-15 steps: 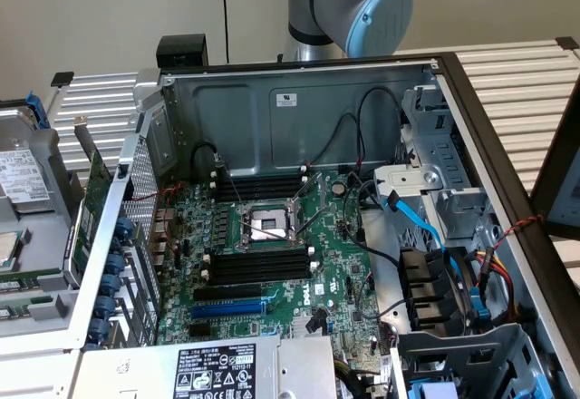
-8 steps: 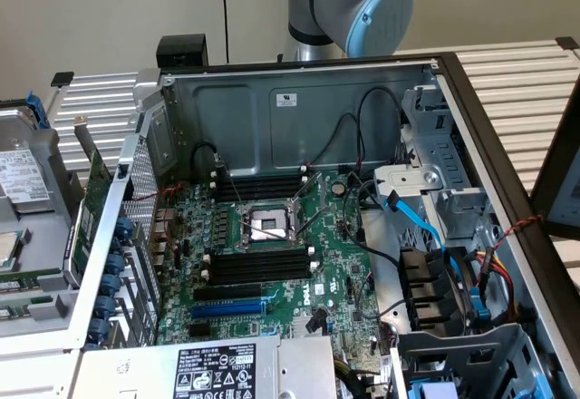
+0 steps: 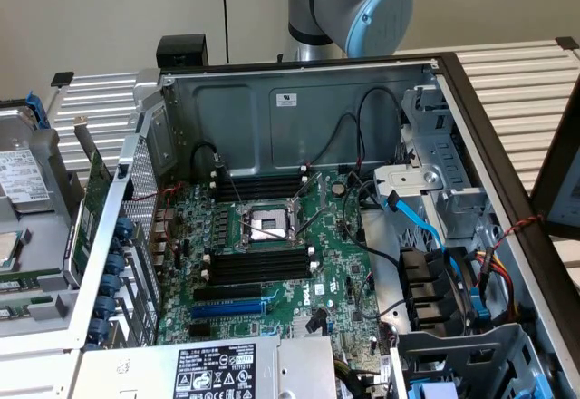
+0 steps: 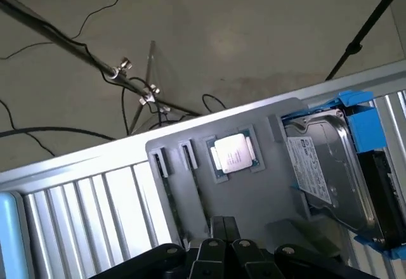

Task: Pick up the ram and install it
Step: 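Pick up the ram and move it above insertion slot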

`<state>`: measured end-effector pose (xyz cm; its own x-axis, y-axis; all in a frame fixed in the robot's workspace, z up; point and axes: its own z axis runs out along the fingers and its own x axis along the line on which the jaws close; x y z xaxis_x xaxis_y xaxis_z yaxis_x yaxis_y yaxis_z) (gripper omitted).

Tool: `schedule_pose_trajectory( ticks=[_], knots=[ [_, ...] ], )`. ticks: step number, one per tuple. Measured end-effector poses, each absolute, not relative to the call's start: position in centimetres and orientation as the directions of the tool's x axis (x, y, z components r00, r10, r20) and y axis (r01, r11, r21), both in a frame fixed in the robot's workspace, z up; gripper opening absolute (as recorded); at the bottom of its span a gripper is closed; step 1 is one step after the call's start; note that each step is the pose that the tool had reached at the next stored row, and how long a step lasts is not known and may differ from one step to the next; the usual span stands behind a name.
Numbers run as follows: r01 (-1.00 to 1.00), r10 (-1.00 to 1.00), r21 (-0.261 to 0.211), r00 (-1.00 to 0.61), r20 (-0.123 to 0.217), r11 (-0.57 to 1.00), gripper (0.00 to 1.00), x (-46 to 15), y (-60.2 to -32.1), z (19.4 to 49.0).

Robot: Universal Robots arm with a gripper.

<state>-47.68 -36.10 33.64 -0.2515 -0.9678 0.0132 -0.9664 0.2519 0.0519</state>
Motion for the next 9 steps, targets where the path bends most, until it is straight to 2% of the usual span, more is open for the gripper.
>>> schedule_pose_trajectory(
  ticks=[9],
  knots=[
    [-0.995, -0.996, 0.039, -0.094, 0.011, 0.094, 0.11, -47.69, -36.11, 33.6]
  ],
)
